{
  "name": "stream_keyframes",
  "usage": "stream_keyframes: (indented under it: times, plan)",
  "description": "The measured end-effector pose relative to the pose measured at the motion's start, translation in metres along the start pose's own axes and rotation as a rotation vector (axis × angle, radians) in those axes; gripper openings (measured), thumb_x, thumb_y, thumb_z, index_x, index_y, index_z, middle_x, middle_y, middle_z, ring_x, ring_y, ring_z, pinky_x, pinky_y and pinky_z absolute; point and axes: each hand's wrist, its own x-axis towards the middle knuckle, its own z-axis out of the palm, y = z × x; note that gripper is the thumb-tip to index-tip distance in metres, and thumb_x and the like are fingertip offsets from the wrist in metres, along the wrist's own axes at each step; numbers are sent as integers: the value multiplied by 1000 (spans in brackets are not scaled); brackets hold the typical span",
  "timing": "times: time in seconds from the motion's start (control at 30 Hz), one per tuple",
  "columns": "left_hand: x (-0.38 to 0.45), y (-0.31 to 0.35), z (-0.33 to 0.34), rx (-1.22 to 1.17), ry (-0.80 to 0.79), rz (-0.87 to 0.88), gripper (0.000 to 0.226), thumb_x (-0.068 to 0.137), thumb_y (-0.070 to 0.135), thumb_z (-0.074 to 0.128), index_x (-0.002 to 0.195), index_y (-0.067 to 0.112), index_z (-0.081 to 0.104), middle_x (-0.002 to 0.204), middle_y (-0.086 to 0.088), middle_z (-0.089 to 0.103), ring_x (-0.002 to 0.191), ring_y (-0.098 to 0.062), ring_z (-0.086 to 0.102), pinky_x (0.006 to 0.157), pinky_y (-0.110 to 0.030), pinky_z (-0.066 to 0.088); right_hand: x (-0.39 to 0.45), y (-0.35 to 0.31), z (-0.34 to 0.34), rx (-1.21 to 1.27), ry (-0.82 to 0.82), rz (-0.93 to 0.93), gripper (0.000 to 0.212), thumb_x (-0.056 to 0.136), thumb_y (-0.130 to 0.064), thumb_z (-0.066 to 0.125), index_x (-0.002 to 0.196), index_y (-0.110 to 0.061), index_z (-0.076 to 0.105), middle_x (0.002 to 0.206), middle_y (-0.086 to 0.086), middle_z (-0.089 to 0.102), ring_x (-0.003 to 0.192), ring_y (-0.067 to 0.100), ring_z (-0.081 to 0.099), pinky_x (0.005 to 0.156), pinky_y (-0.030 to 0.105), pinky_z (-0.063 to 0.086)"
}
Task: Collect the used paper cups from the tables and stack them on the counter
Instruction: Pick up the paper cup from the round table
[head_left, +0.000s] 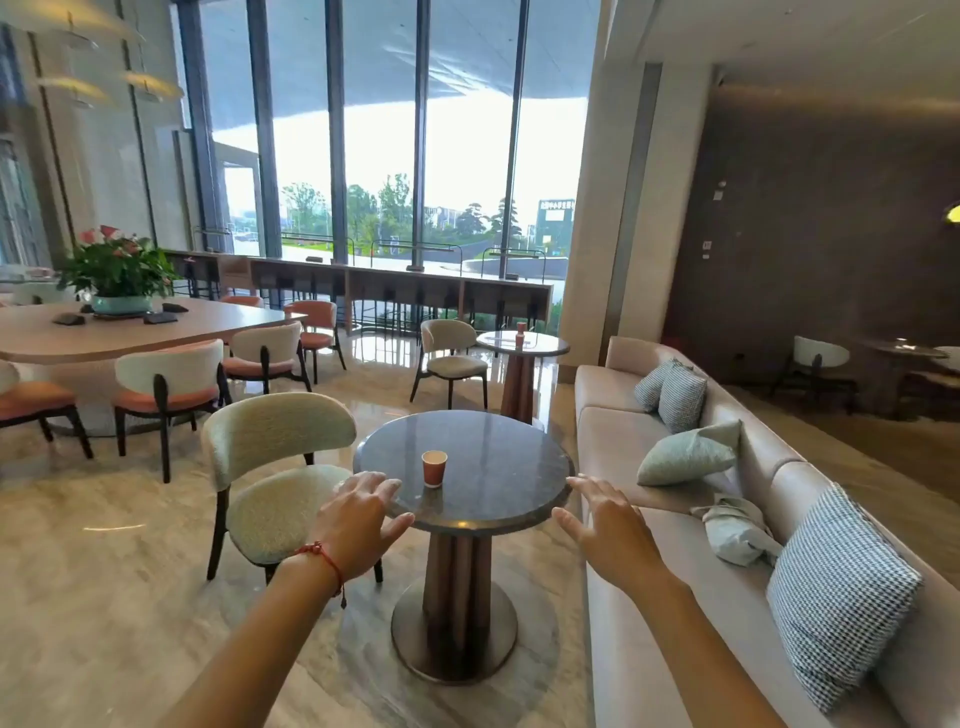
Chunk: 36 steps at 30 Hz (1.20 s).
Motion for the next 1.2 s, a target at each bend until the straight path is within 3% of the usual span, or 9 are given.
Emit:
stream_keyframes:
  times: [0.37, 0.8, 1.03, 1.1, 1.2]
  plan:
    - [133, -87, 69, 27, 24, 14, 59, 91, 53, 39, 140, 21, 35, 145, 0, 39, 134, -16, 32, 110, -32, 25, 143, 2, 97, 35, -5, 15, 55, 89, -45, 55, 139, -26, 40, 149, -4, 37, 137, 17, 34, 111, 37, 29]
    - [254, -154, 155, -22, -72, 23, 58, 93, 48, 39, 142, 19, 33, 148, -3, 35, 140, -19, 24, 116, -35, 17, 267, 18, 207, 145, -105, 97, 52, 90, -38, 56, 138, -22, 42, 147, -2, 40, 135, 15, 36, 111, 32, 31]
    - [299, -165, 222, -55, -71, -4, 49, 84, 34, 64, 123, 6, 58, 126, -17, 58, 122, -34, 51, 102, -49, 39, 327, 55, 280, 217, -111, 102, 50, 89, -36, 57, 135, -20, 45, 143, -1, 45, 132, 15, 39, 109, 31, 31]
    - [314, -165, 239, -66, -75, -24, 46, 88, 40, 53, 116, 4, 63, 119, -18, 63, 114, -35, 57, 95, -51, 45, 344, 67, 299, 256, -122, 103, 50, 88, -35, 60, 134, -18, 47, 141, 0, 47, 131, 15, 41, 108, 29, 32]
    - [338, -166, 257, -72, -125, -44, 74, 94, 54, 14, 109, 5, 67, 109, -15, 68, 105, -33, 63, 84, -49, 53, 370, 83, 322, 307, -149, 112, 52, 86, -36, 62, 133, -19, 48, 137, -6, 48, 124, 6, 41, 101, 15, 31]
